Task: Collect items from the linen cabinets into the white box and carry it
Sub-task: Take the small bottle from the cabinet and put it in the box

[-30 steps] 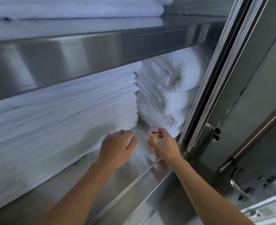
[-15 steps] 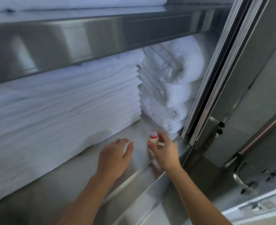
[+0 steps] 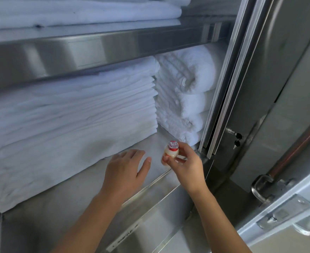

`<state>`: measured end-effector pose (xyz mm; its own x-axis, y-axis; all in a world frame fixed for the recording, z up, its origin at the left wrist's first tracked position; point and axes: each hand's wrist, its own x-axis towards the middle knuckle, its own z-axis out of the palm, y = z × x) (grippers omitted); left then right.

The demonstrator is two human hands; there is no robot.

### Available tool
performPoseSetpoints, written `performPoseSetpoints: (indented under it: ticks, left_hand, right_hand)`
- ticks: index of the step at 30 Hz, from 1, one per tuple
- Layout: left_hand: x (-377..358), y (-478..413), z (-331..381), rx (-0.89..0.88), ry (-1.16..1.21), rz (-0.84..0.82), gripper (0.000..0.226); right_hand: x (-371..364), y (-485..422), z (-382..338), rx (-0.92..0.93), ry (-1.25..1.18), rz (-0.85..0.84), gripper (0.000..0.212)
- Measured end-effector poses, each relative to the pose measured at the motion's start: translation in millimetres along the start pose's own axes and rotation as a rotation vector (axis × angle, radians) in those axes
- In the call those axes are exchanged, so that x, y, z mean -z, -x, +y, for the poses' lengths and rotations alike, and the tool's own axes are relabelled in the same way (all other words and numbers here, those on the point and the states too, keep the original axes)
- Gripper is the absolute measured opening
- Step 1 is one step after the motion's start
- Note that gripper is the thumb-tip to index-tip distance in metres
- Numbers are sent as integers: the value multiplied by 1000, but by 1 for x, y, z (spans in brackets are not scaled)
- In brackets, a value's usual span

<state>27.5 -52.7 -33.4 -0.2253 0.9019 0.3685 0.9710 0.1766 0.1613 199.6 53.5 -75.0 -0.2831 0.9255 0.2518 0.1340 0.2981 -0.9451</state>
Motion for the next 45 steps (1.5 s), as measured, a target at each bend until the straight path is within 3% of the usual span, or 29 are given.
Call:
performPoseSetpoints:
  ticks: [10,18,22,33,40,45]
  left_hand:
    - [72,-19,14,17,-23,182,51]
    - [73,16,8,57,-76,135,53]
    - [69,15,17,10,-56,124,51]
    - [33,-11,79,-328,117,102,42]
    - [-17,39,144,-617,346,-141,45]
    - [-9,86,214,-863,435,-259,50]
  right_hand:
    - [20,-26,-77,133,-23,-64,37]
    - [10,1,-64,143,3,-169,35]
    - [26,10,-63,154,42,-133,38]
    - [97,69,-53,59,124,216,35]
    - [146,183,-29,-181,291,546,35]
    - [179,282,-36,-294,335,773,33]
